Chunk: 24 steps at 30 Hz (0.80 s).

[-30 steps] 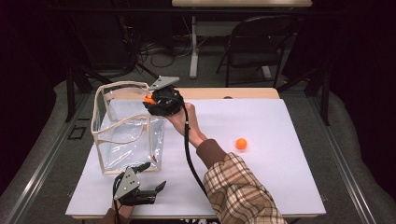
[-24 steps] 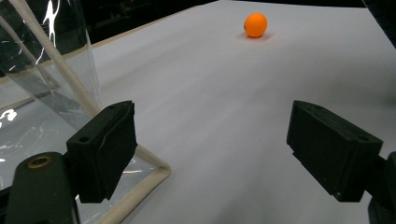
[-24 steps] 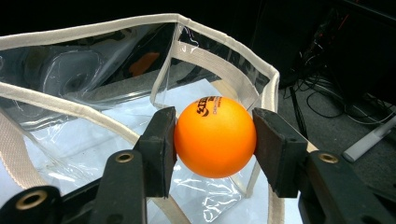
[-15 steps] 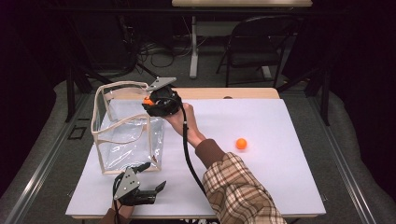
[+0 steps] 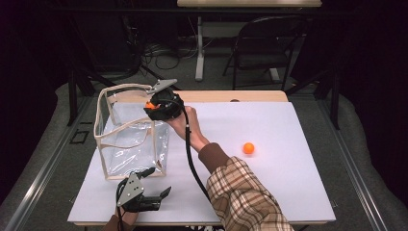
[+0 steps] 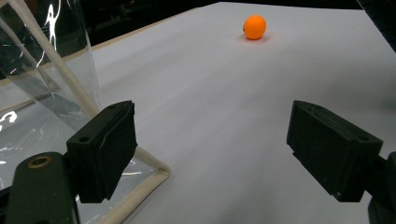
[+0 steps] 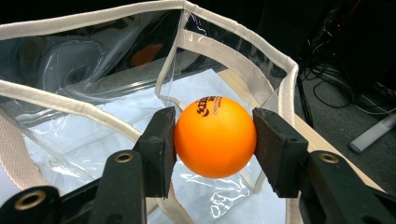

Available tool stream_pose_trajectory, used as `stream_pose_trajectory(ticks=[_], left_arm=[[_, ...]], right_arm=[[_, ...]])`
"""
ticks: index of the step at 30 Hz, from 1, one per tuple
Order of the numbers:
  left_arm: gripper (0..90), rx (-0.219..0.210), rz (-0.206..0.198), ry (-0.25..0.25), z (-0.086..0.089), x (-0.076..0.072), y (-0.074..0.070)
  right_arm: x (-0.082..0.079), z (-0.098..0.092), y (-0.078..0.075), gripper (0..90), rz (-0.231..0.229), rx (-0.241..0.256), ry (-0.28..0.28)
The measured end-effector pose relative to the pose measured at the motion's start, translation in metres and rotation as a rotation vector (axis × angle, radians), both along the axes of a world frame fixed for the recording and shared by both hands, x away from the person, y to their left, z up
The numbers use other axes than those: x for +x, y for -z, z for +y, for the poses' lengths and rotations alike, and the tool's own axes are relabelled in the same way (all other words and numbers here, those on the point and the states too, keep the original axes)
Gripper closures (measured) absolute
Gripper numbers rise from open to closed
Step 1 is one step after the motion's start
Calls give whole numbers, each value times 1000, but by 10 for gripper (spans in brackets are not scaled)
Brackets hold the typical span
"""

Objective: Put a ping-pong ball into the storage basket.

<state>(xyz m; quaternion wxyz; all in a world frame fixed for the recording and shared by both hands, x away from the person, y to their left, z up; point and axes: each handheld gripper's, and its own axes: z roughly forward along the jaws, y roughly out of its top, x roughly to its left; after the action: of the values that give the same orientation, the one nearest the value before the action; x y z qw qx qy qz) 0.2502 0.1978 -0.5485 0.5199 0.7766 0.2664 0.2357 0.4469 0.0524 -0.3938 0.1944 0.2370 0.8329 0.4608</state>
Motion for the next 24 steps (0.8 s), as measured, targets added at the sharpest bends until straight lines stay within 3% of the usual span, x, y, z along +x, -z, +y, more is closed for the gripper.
stream_pose_trajectory(ticks=[10, 24], left_arm=[[160, -1, 1, 0, 0, 0, 0], [161, 1, 2, -2, 0, 0, 0]], right_arm=[[2, 3, 3, 469, 21, -3, 3], [-2, -29, -1, 194, 58, 49, 2]])
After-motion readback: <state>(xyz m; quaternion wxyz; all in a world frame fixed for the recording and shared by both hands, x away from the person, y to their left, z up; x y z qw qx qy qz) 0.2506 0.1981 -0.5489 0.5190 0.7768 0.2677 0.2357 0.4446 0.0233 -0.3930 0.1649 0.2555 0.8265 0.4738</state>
